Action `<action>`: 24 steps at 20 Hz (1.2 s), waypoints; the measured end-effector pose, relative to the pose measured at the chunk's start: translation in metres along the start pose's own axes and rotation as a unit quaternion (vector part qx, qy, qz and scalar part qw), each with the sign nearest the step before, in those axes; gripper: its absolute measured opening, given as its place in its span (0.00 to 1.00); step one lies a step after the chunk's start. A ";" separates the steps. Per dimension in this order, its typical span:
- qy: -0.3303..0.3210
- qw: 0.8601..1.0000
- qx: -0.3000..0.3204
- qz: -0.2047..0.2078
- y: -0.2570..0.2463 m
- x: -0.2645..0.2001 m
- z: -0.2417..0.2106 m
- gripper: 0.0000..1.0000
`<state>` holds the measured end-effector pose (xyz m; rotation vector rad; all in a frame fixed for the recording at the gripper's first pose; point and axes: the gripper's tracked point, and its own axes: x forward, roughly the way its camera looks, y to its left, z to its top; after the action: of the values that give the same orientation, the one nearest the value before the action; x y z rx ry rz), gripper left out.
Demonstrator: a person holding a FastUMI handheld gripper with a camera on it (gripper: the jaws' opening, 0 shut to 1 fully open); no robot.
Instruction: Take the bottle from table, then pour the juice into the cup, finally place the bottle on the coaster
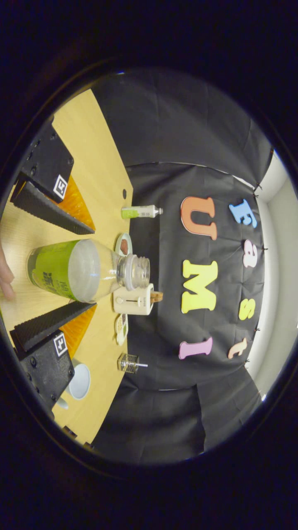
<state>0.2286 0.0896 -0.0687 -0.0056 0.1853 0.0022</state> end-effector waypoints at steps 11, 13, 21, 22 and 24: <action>0.031 0.999 0.031 0.006 0.008 0.002 -0.009 0.81; 0.039 0.998 0.042 0.010 0.008 -0.002 -0.010 0.81; 0.036 0.992 0.123 0.014 -0.006 -0.008 -0.002 0.81; 0.036 0.990 0.137 0.019 -0.006 -0.007 -0.003 0.81; 0.036 0.982 0.182 0.036 -0.008 -0.009 -0.002 0.81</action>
<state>0.2195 0.0817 -0.0694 0.3658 0.2552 0.0398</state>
